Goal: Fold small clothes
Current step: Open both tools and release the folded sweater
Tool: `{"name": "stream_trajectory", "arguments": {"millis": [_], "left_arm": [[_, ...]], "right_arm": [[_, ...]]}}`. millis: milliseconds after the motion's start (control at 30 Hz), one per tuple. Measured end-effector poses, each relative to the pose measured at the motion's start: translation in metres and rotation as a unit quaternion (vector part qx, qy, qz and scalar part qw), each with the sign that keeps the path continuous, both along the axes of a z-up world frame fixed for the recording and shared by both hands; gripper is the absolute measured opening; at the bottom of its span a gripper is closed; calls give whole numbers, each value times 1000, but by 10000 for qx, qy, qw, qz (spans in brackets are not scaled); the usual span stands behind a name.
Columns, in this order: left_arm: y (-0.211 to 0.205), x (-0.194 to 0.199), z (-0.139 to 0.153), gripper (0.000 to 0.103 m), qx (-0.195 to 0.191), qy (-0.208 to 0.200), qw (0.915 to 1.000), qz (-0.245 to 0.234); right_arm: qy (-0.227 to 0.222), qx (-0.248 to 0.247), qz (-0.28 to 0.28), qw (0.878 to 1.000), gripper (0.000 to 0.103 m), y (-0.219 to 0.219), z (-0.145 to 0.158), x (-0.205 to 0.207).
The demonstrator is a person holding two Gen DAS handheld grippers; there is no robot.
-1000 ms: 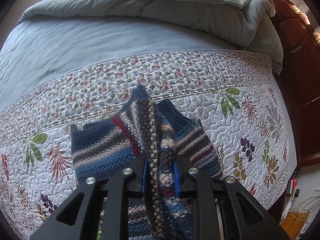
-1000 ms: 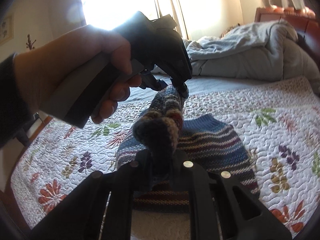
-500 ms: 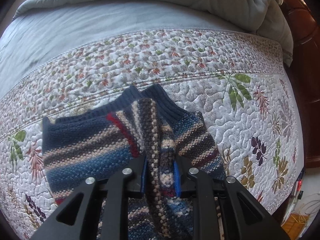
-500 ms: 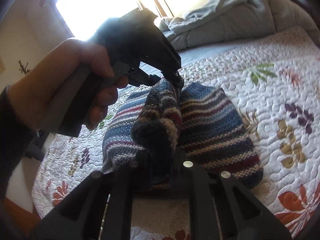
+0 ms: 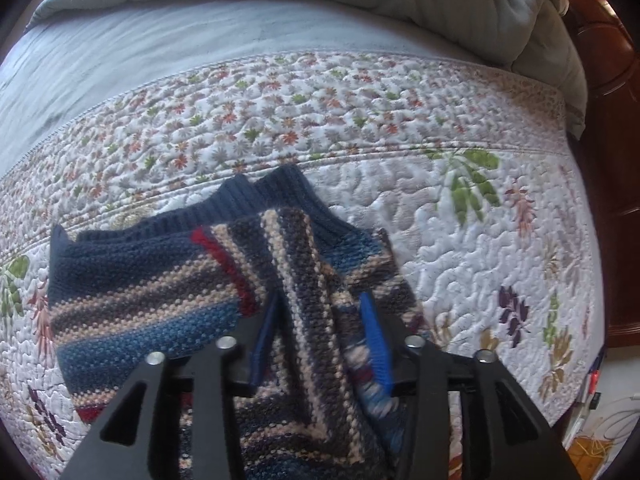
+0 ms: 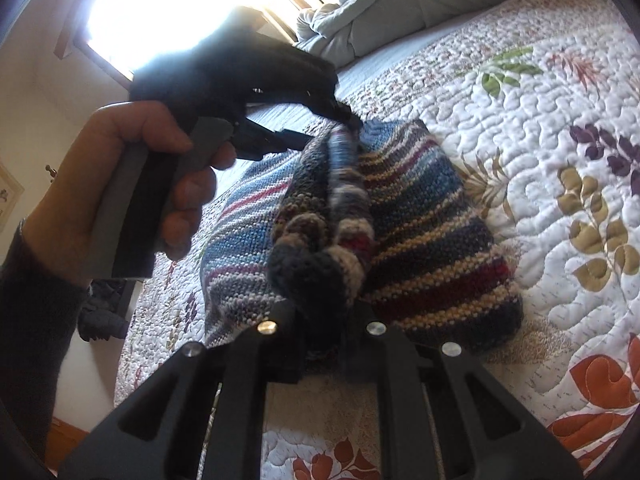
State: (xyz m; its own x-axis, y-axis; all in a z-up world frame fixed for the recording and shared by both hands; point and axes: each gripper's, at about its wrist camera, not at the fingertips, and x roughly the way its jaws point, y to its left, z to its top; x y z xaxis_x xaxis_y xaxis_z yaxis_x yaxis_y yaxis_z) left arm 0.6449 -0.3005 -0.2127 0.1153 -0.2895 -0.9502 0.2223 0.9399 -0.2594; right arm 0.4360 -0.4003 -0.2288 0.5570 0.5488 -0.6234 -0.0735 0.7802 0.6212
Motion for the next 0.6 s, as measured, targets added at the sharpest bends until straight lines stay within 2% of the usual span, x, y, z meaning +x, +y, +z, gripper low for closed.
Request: {"name": "stream_trajectory", "arguments": {"millis": [100,133,200,233,267,333,500,600], "left_arm": [[11,-2,18,55,-346,-138,9993,63],[17,-4,28,57,-482,-252,9985,49],[31,-14,44,61,-688,-502,9964,-39],[41,-23,52,63,-771,-670,9947,-98],[50,-33,56,64,-844,-788,9932,-155],[71,-56,60,66,-1141,-999,9881,-260],[126,-109,48,68,-1872,-1195,9746,-275],[145,-129,36,68,-2237,-1185,9665,-414]], "right_arm": [[149,335,81,9993,13,-6,-7,-1],[210,532,97,9983,19,-9,-10,-2],[363,859,60,9956,44,-18,-17,-2],[451,1027,25,9937,72,-22,-20,-3],[476,1191,-11,9917,80,-27,-22,-4],[512,1512,60,9872,81,-33,-24,-3],[462,1986,133,9789,90,-58,-22,11],[668,2005,274,9770,92,-66,-20,41]]}}
